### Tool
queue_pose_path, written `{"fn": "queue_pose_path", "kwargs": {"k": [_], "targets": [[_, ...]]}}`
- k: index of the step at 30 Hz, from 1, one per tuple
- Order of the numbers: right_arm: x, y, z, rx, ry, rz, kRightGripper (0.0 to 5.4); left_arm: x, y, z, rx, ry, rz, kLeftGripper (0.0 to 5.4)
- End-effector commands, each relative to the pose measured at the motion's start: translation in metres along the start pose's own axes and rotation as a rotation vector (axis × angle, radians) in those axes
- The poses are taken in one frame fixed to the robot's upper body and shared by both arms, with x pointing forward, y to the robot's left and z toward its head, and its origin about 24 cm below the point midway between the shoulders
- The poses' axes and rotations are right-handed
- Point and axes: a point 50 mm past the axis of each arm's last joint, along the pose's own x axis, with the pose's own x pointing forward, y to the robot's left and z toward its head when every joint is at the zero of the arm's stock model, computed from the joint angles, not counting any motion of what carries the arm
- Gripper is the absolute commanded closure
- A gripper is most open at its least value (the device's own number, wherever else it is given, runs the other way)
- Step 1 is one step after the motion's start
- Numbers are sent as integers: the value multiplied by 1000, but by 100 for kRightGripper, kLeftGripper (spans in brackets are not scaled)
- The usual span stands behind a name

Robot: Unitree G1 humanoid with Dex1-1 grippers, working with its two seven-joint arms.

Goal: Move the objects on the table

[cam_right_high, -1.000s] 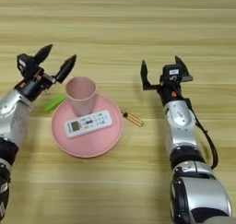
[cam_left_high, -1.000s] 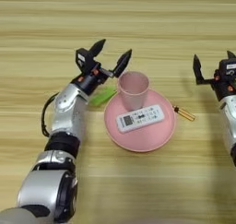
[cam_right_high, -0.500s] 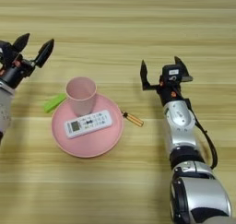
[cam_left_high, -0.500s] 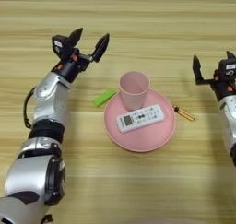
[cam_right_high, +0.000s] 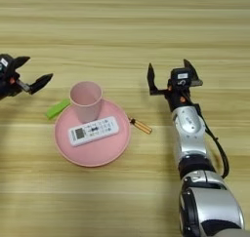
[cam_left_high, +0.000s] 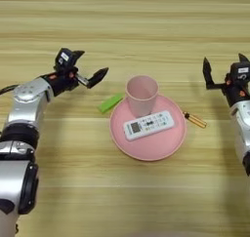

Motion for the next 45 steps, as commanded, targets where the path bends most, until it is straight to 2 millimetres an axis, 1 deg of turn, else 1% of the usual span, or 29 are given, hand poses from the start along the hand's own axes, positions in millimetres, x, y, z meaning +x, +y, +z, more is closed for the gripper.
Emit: {"fn": "queue_pose_path", "kwargs": {"k": [1,9,15,19,22,29,37,45], "targets": [[4,1,4,1,-14,-2,0,-7,-3,-10,36,92,-60,2],[4,1,5,-1,-16,-2,0,-12,-7,-19,51,155,-122,2],[3,0,5,-1,-16,-3,0,-17,-7,-24,103,217,-150,2],[3,-1,5,-2,-16,-4,0,-19,-14,-31,123,265,-209,2],[3,-2,5,-1,-16,-4,0,-20,-18,-38,151,320,-222,2],[3,-2,5,-1,-17,-4,0,-16,-22,-44,195,375,-233,2],[3,0,5,-1,-18,-3,0,-8,-28,-45,209,399,-257,2],[4,1,5,-4,-22,-2,0,7,-38,-46,126,408,-270,2]]}}
